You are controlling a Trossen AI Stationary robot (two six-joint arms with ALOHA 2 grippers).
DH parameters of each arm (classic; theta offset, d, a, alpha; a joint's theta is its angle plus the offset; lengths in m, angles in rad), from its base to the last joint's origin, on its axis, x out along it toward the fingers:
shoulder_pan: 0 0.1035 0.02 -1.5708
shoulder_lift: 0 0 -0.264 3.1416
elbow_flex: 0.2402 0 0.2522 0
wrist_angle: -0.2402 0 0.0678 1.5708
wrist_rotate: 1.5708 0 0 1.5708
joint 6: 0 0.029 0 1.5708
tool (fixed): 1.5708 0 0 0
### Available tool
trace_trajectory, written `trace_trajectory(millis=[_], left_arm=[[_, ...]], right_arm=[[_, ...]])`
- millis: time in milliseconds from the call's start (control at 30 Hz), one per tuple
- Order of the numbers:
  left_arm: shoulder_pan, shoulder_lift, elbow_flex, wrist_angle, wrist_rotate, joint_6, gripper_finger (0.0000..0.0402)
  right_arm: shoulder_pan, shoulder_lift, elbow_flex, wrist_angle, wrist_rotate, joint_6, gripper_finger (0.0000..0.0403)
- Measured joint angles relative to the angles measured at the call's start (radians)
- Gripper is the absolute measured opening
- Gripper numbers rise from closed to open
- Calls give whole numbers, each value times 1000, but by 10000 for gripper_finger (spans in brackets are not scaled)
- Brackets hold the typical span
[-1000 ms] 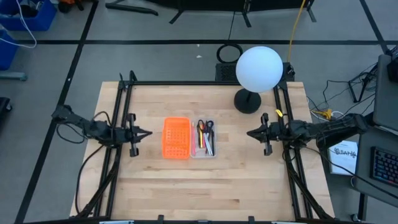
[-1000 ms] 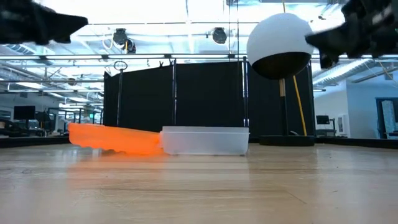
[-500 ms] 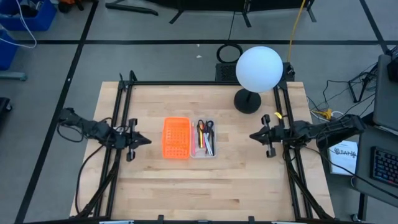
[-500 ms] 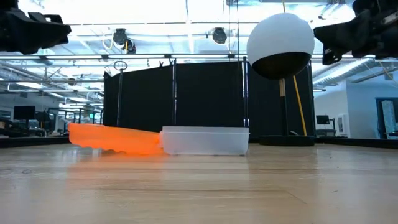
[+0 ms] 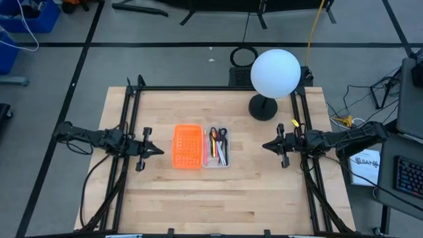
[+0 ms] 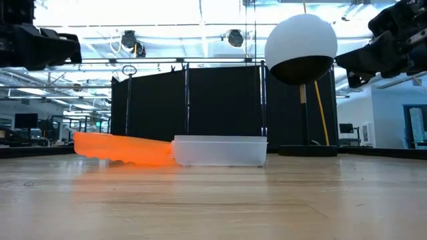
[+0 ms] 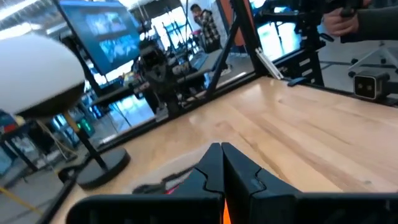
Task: Pick & place school supplies into a supply box
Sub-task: Return to Home Position
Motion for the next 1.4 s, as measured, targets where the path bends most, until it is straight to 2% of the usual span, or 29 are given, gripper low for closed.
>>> trace_trajectory(millis=[200, 300, 400, 533, 667, 800, 1000, 1400], left_arm=[[18, 71, -1, -1, 11, -88, 0], [18, 109, -2, 1, 56, -128, 0], [18, 127, -3, 11, 98, -144, 0], [17, 129, -4, 21, 93, -145, 0], [5, 109, -5, 37, 119, -60, 0], [5, 44, -5, 28, 121, -43, 0], [7, -37, -3, 22, 110, 4, 0], [34, -36, -3, 19, 117, -2, 0]], right_arm=[[0, 14, -1, 2, 0, 0, 0], [0, 23, -1, 2, 0, 3, 0], [0, 33, -1, 2, 0, 18, 0], [0, 43, -1, 2, 0, 40, 0], [2, 42, -2, 33, -33, 49, 0], [28, 41, -2, 78, -49, 40, 0], [80, 41, -2, 100, 57, -29, 0], [99, 26, -2, 156, 85, -90, 0]])
